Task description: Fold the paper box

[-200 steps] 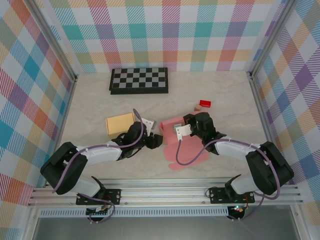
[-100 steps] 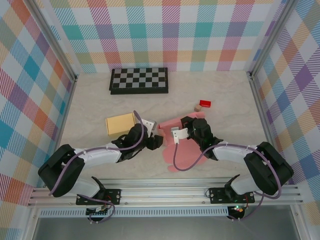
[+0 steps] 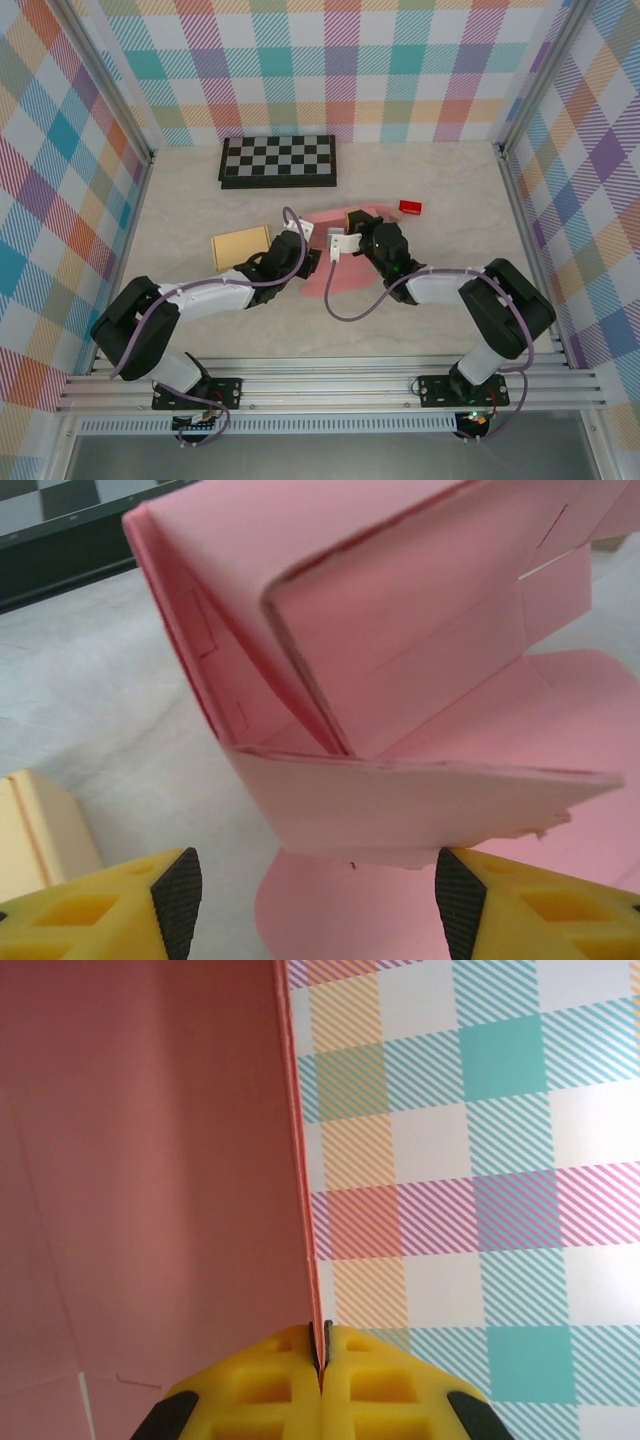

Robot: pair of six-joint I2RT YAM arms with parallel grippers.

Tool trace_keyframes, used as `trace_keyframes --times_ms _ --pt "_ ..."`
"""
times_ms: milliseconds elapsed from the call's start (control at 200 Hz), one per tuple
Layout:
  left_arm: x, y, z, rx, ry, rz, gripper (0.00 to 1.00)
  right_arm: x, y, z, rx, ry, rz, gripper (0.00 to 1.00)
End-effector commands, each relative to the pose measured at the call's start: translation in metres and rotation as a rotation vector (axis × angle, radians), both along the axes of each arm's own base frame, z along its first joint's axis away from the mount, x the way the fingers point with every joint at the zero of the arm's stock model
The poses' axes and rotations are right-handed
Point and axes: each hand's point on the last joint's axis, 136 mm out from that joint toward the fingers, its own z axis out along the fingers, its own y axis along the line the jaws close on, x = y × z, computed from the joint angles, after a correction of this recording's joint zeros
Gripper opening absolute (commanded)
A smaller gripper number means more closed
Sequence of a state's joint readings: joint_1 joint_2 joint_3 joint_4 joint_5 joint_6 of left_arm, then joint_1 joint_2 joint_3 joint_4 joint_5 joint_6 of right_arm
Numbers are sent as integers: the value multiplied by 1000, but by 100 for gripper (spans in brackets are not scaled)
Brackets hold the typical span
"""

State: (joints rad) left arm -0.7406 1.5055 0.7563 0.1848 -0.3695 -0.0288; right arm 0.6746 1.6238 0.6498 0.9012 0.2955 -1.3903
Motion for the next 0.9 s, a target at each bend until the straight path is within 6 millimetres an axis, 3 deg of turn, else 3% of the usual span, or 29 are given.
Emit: trace_keyframes --times_ms 0,205,285,430,610,895 --pt "10 17 -10 102 -7 16 65 0 15 -1 67 -16 34 0" --pt "3 22 -21 89 26 -19 65 -3 12 -56 -59 51 41 0" --pt "-3 22 -19 66 40 -43 65 -5 11 -68 -96 64 45 0" --pt "-12 36 1 -15 66 -11 66 -4 9 -78 -160 67 46 0" --pt "-20 60 35 -271 75 79 67 1 12 -91 -227 79 63 0" --pt "-31 98 27 -259 114 209 68 3 5 -100 -243 145 78 0"
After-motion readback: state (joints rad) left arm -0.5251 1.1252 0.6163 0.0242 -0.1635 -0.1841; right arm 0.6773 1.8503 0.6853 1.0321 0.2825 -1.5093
